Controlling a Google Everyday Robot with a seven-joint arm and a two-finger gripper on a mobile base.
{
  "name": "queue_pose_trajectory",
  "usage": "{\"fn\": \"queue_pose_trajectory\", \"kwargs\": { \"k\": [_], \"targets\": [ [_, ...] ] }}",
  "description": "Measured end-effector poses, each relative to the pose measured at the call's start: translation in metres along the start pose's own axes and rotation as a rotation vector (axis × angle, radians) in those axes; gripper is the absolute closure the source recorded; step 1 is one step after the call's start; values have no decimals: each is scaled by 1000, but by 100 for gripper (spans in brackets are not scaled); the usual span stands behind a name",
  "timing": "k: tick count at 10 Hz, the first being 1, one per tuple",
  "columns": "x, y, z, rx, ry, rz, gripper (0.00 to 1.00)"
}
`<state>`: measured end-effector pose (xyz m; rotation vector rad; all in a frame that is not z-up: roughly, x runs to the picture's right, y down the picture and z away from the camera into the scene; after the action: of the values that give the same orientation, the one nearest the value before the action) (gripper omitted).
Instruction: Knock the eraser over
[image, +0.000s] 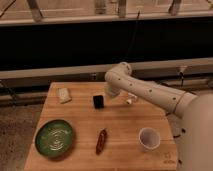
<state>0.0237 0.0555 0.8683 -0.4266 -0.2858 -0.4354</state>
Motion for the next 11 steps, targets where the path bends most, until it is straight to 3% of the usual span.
{"fn": "queue_pose_trajectory", "kwargs": {
  "k": [2, 11],
  "targets": [
    [-17, -13, 6, 2, -18, -25, 99],
    [-31, -29, 11, 20, -46, -71, 99]
  ]
}}
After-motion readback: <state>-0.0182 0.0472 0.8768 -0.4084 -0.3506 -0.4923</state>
